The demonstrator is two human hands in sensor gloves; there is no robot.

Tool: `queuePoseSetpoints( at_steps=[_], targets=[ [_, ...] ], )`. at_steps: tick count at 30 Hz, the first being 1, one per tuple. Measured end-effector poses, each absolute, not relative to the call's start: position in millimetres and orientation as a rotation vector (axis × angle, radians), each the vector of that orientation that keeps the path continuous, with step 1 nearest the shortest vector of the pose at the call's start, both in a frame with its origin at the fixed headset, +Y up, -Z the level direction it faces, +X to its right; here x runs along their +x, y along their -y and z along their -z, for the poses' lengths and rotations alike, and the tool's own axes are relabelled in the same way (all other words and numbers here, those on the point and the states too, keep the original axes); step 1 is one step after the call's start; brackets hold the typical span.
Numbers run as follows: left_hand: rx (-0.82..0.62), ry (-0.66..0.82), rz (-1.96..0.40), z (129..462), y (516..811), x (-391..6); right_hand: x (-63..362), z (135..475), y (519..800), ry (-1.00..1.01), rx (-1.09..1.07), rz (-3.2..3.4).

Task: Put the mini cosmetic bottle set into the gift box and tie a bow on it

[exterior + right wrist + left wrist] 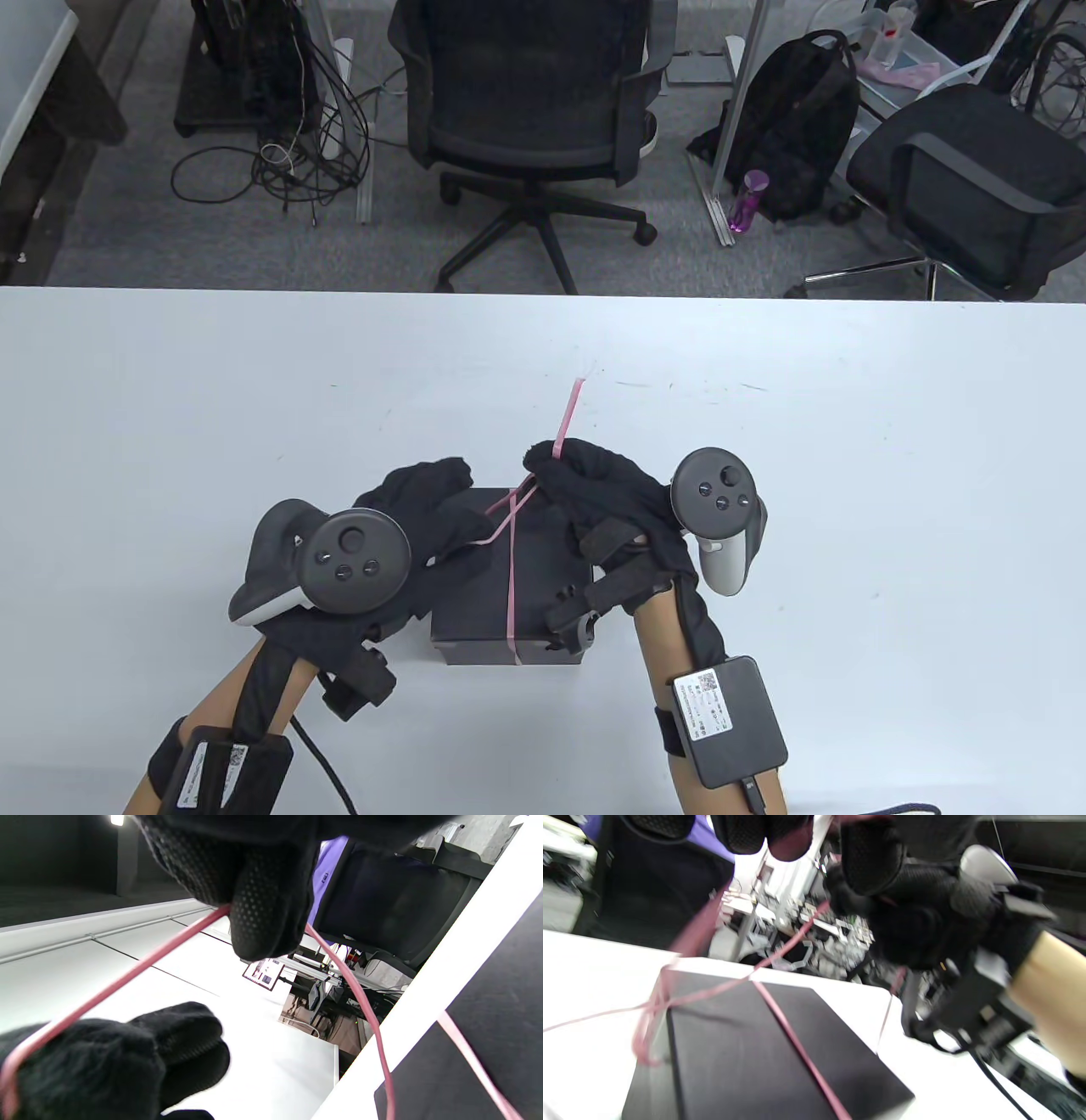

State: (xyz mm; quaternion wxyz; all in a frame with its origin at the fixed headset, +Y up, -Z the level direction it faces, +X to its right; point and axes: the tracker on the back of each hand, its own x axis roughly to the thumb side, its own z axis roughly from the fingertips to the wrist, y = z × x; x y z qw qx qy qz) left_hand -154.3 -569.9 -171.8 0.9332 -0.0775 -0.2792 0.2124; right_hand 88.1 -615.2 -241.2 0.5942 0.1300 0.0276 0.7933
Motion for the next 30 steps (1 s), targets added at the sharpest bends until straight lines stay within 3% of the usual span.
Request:
queuePoseSetpoints(
  at_steps=[4, 10, 12, 20, 24, 30],
  targets=[
    [-0.305, 0.528, -0.513, 186.6, 577.3, -165.4, 90.0, 242.2, 613.0, -0.079, 0.350, -1.823],
    [-0.117, 0.470, -1.095, 225.4, 617.8, -169.8, 85.1, 242.0, 610.8, -0.109, 0.430, -1.782],
    [-0.233, 0.435, -1.217, 236.2, 635.8, -163.7, 83.5, 242.2, 608.8, -0.112, 0.446, -1.761],
    [-0.594, 0.343, -1.034, 252.6, 652.6, -163.3, 87.9, 244.9, 604.4, -0.096, 0.481, -1.819],
    [-0.807, 0.467, -0.980, 253.7, 652.8, -161.0, 89.5, 248.1, 606.7, -0.057, 0.452, -1.832],
    [-0.820, 0.586, -1.001, 246.7, 648.7, -153.0, 84.1, 249.5, 615.8, -0.040, 0.387, -1.839]
  ],
)
